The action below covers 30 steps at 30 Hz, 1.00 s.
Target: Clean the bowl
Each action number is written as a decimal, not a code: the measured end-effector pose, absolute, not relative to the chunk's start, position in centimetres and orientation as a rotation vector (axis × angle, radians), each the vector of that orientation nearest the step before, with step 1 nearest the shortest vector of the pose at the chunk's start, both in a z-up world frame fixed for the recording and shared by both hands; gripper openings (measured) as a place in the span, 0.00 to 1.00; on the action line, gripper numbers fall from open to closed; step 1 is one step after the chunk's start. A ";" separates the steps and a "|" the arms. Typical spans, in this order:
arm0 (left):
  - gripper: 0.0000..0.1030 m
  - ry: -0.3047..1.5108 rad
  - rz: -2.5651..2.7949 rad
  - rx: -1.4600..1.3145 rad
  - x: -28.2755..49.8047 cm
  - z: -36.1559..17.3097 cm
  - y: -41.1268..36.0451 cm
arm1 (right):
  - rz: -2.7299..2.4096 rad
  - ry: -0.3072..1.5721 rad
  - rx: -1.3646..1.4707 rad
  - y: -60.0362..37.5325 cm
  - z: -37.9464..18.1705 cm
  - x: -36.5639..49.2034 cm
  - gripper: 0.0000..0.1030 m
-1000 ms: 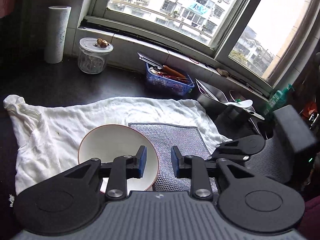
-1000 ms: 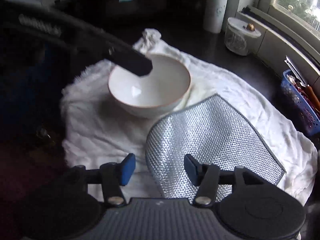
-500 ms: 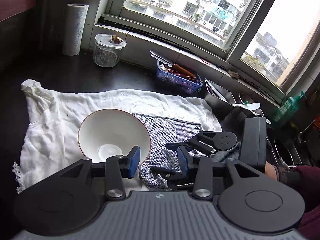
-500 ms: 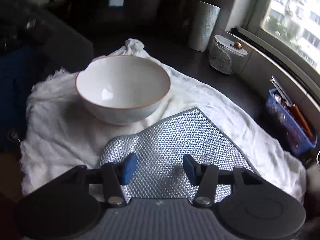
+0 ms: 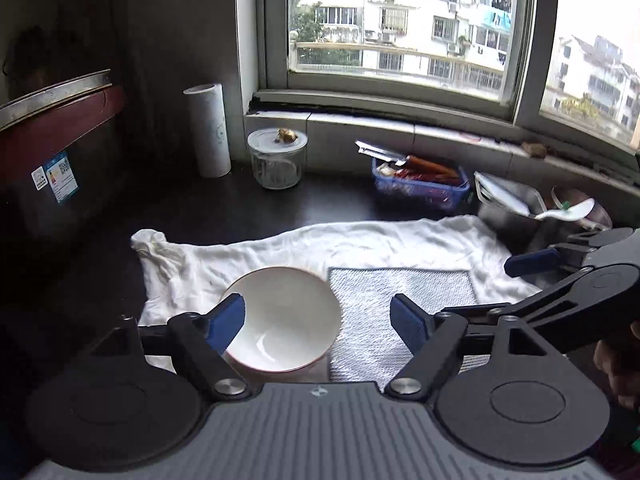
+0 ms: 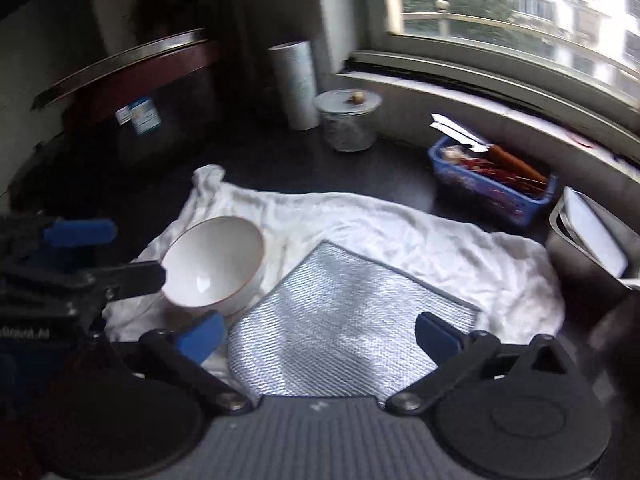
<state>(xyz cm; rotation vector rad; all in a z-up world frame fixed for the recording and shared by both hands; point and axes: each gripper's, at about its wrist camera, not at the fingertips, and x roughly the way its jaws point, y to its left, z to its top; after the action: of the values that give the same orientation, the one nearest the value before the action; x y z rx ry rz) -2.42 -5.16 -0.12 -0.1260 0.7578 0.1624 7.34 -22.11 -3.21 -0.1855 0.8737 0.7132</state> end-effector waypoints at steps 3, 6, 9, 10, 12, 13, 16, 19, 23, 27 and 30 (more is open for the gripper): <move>0.77 0.741 0.215 -0.098 -2.9 0.8 -5.3 | 0.684 0.903 -0.188 -22.2 -1.8 7.1 0.99; 0.77 0.776 0.241 -0.111 -3.3 1.0 -5.2 | 0.675 0.903 -0.186 -22.6 -0.7 6.3 0.99; 0.77 0.817 0.245 -0.156 -3.5 1.1 -4.8 | 0.648 0.903 -0.186 -22.9 -0.2 5.4 0.99; 0.77 0.825 0.251 -0.154 -3.6 1.2 -4.9 | 0.649 0.906 -0.186 -22.9 -0.1 5.3 0.99; 0.77 0.840 0.264 -0.149 -3.7 1.3 -4.9 | 0.656 0.926 -0.183 -22.8 -0.2 4.9 0.99; 0.78 0.844 0.276 -0.145 -3.7 1.4 -4.9 | 0.657 0.934 -0.179 -22.8 -0.3 4.8 0.99; 0.79 0.834 0.293 -0.143 -3.9 1.7 -4.7 | 0.650 0.938 -0.174 -22.8 -0.2 4.3 0.99; 0.79 0.832 0.303 -0.140 -3.9 1.8 -4.2 | 0.630 0.924 -0.189 -22.3 0.2 3.9 0.99; 0.79 0.861 0.247 -0.107 -3.5 1.7 -3.5 | 0.566 0.917 -0.199 -21.6 0.5 3.3 0.99; 0.79 0.891 0.183 -0.097 -3.1 1.7 -2.8 | 0.504 0.916 -0.200 -20.8 0.8 2.9 0.99; 0.79 0.894 0.154 -0.086 -3.3 1.8 -2.2 | 0.470 0.919 -0.180 -20.3 1.1 2.6 0.99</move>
<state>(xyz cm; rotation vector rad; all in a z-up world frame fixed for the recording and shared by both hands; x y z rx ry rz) -3.29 -2.22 1.81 -0.0857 0.8936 0.1538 2.55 -20.30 1.08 -0.1801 0.9187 0.4703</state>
